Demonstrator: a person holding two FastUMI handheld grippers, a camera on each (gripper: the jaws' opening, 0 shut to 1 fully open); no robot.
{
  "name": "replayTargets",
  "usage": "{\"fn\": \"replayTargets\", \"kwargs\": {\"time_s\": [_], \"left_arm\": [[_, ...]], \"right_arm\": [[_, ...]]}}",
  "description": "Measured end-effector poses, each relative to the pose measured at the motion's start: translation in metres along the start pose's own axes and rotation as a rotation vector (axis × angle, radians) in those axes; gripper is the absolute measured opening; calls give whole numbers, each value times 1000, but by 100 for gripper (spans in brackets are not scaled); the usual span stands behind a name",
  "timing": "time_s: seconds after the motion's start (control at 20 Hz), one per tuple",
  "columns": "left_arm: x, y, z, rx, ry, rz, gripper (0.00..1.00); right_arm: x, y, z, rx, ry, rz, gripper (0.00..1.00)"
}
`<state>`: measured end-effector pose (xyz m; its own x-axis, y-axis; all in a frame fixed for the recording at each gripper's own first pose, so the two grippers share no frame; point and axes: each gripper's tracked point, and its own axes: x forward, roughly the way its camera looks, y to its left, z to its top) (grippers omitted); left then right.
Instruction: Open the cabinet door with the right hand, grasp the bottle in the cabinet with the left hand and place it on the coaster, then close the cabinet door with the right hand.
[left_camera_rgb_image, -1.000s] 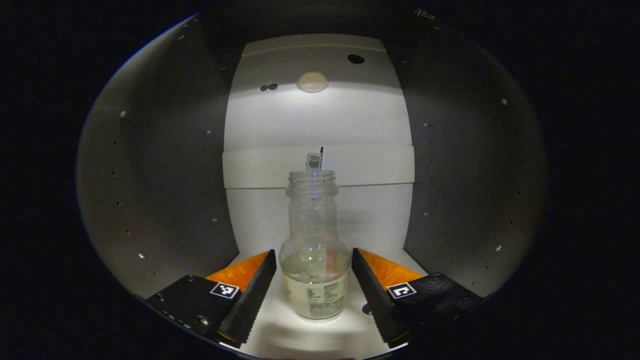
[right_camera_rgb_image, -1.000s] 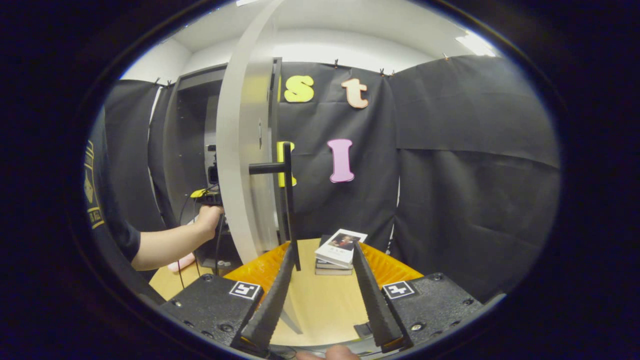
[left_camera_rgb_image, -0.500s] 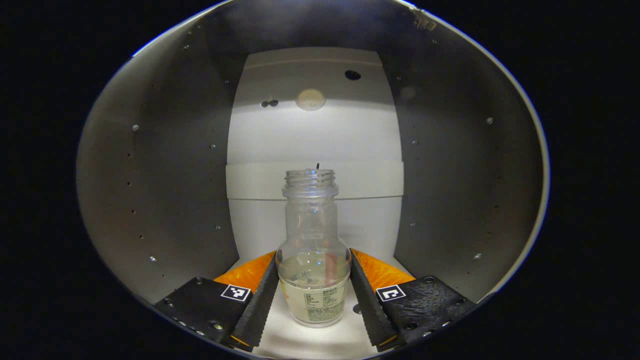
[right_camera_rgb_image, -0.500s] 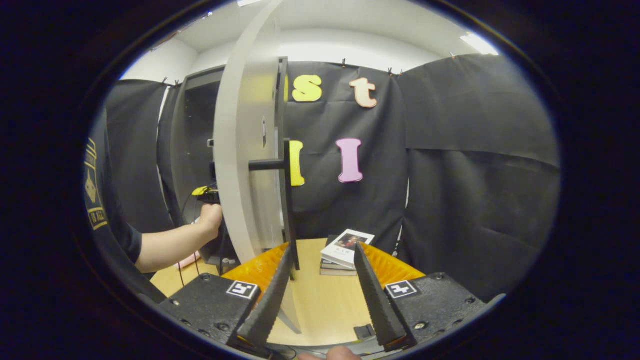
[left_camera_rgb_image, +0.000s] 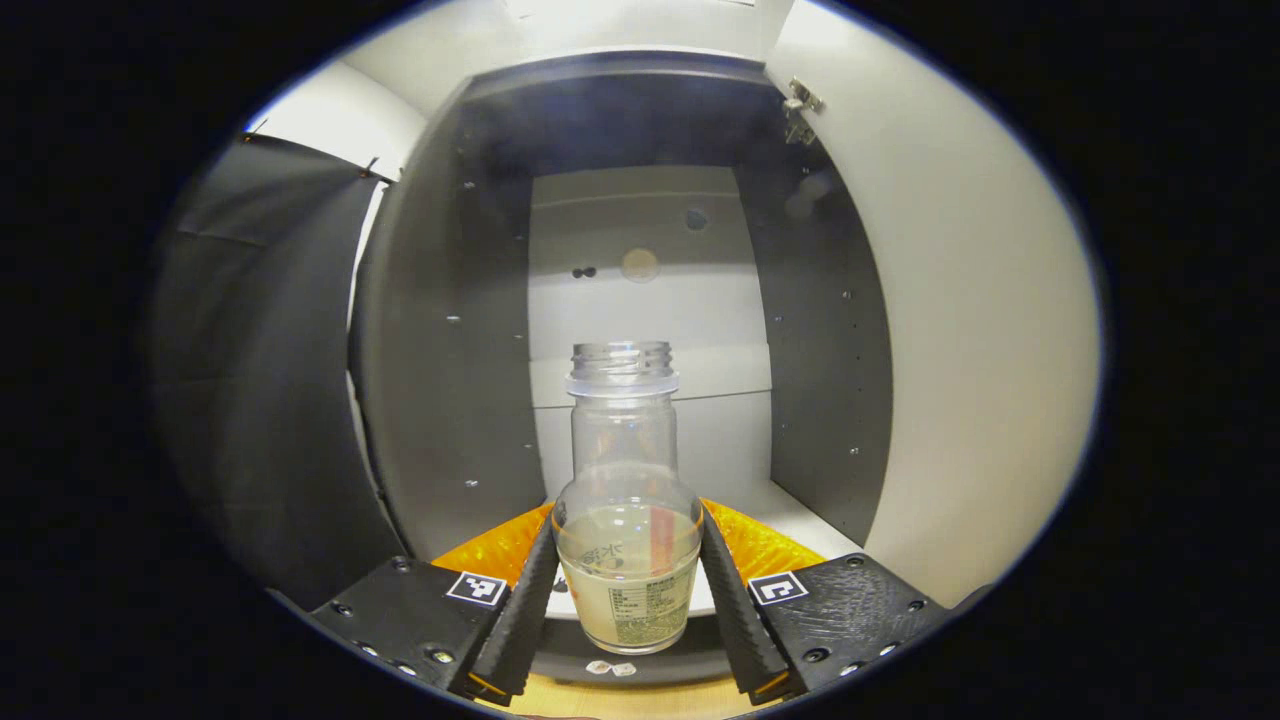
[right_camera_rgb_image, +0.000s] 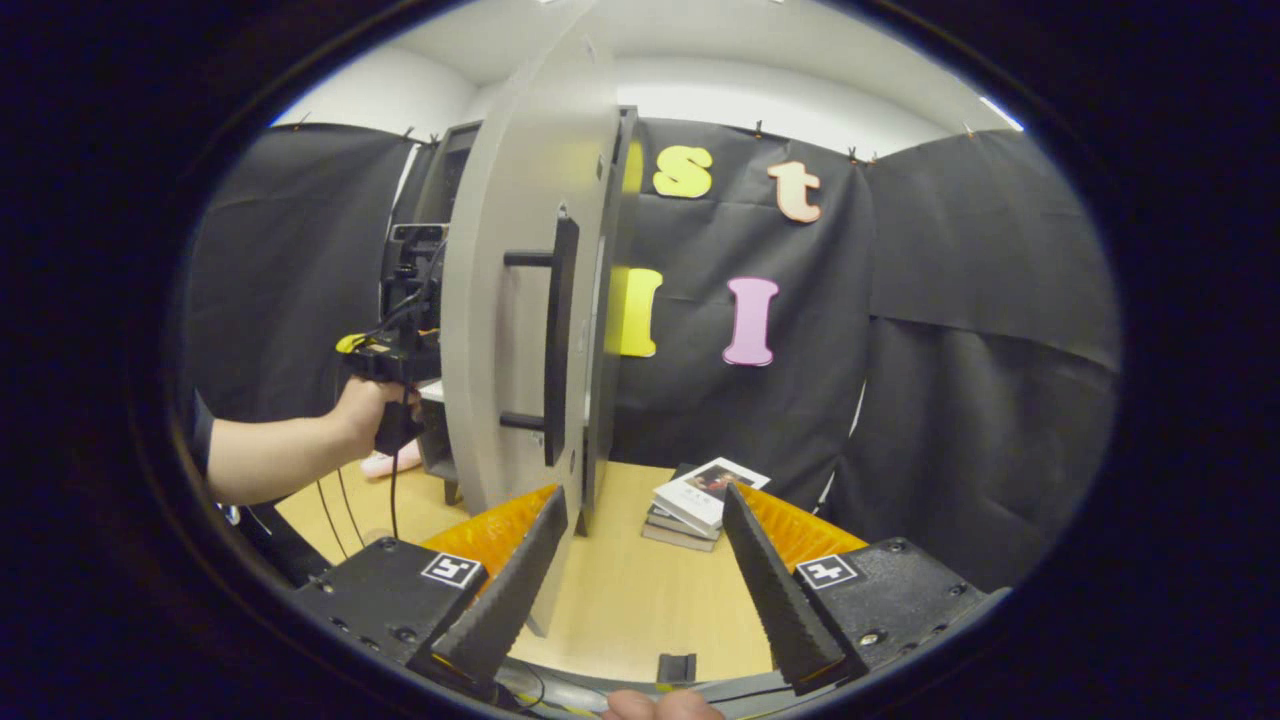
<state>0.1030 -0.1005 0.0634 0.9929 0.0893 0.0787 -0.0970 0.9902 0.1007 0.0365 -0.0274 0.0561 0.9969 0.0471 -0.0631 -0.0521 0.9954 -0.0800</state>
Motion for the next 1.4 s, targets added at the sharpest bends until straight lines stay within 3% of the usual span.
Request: {"fn": "replayTargets", "kwargs": {"time_s": [0.1, 0.2, 0.35, 0.4, 0.45, 0.6, 0.75, 0.9, 1.05, 1.2, 1.4], "left_arm": [[-32, 19, -11, 6, 28, 55, 78], [-64, 38, -23, 4, 38, 104, 73], [-100, 62, -42, 15, 15, 144, 73], [-112, 71, -54, 37, 24, 155, 68], [-122, 79, -66, 68, 36, 173, 72], [-144, 103, -106, 113, 35, 214, 73], [-153, 123, -160, 61, 49, 269, 73], [-161, 146, -209, 118, 75, 342, 73], [-152, 145, -245, 114, 78, 320, 73], [-138, 159, -266, 171, 61, 330, 73], [-132, 166, -311, 62, 126, 331, 73]], "right_arm": [[-7, -8, -19, 10, 22, 27, 100], [-10, -12, -37, 34, 36, 49, 100], [-12, -32, -74, 4, 90, 1, 100], [-12, -36, -88, 3, 116, -14, 100], [-12, -37, -101, 6, 149, -17, 99], [-10, -33, -145, -37, 275, -35, 99], [-4, -14, -189, -134, 364, -10, 100], [-8, 6, -243, -183, 503, 20, 99], [-19, 26, -280, -160, 624, 31, 100], [-27, 31, -310, -114, 752, -4, 100], [-14, 40, -310, -125, 785, -30, 100]]}}
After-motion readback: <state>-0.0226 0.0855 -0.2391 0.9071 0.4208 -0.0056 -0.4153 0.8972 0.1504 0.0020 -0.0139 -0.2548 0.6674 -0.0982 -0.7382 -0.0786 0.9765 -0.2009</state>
